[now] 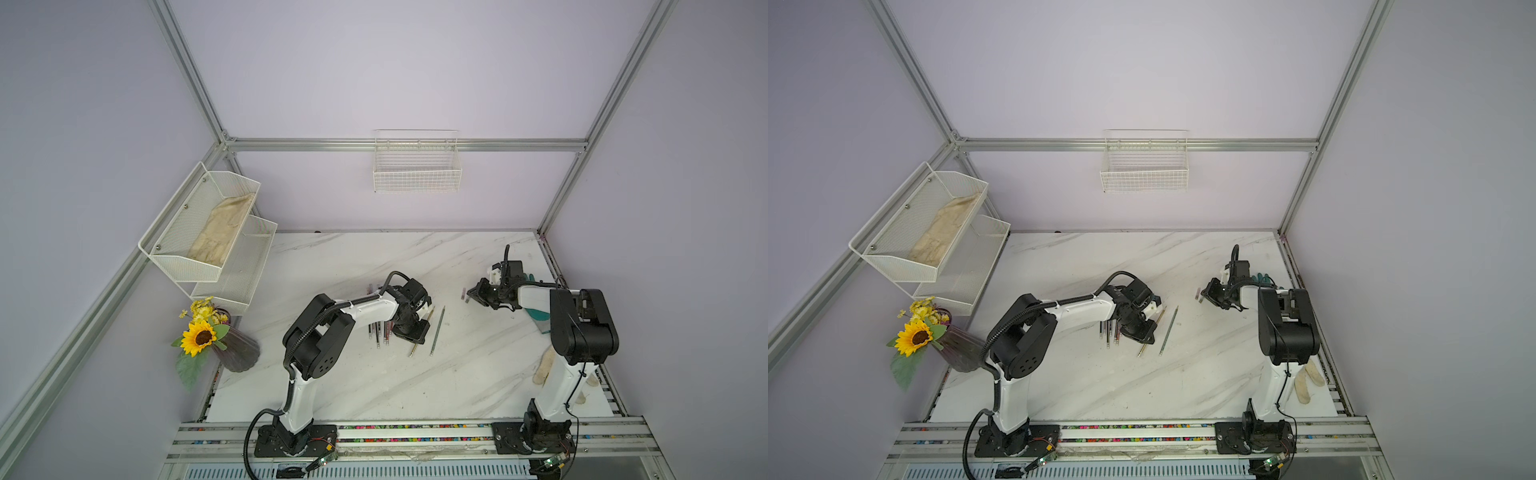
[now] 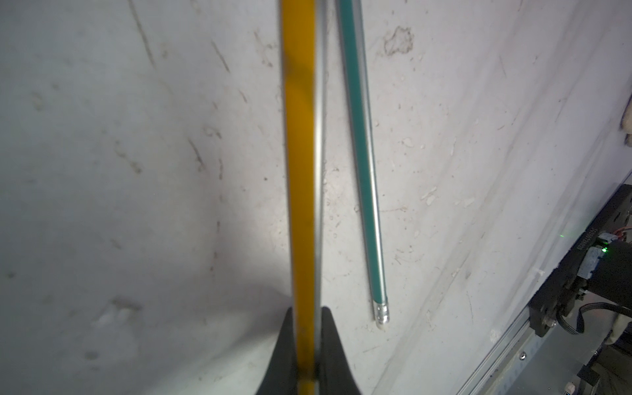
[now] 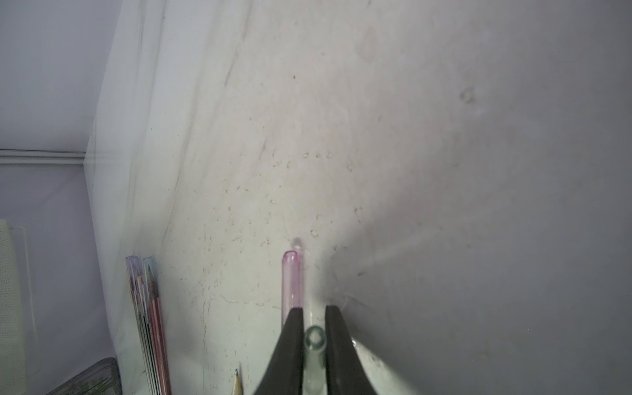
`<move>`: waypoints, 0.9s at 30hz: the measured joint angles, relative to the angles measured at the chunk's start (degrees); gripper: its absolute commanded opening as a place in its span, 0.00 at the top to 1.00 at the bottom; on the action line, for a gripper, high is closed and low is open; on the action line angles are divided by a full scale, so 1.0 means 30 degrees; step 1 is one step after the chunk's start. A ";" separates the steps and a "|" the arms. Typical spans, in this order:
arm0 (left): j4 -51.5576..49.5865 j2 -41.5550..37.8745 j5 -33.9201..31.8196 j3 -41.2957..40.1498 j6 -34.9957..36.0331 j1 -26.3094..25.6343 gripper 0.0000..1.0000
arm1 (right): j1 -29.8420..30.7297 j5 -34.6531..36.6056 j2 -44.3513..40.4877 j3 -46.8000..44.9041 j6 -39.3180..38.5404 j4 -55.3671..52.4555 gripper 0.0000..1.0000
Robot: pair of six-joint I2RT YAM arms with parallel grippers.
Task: Remove the protective cover of the pencils
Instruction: Place the protective sleeve at the center of the board.
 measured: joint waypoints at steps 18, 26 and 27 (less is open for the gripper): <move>-0.0124 0.0029 0.0248 0.0029 -0.0066 0.0000 0.96 | -0.0117 0.0007 0.0051 0.0029 0.0036 0.0175 0.78; -0.0124 0.0029 0.0284 0.0029 -0.0146 0.0000 0.88 | -0.0226 -0.0233 -0.0998 -0.0619 0.0058 0.0597 0.77; -0.0117 0.0029 0.0291 0.0029 -0.0182 0.0000 0.87 | -0.0226 -0.0313 -0.1530 -0.0816 0.0095 0.0597 0.77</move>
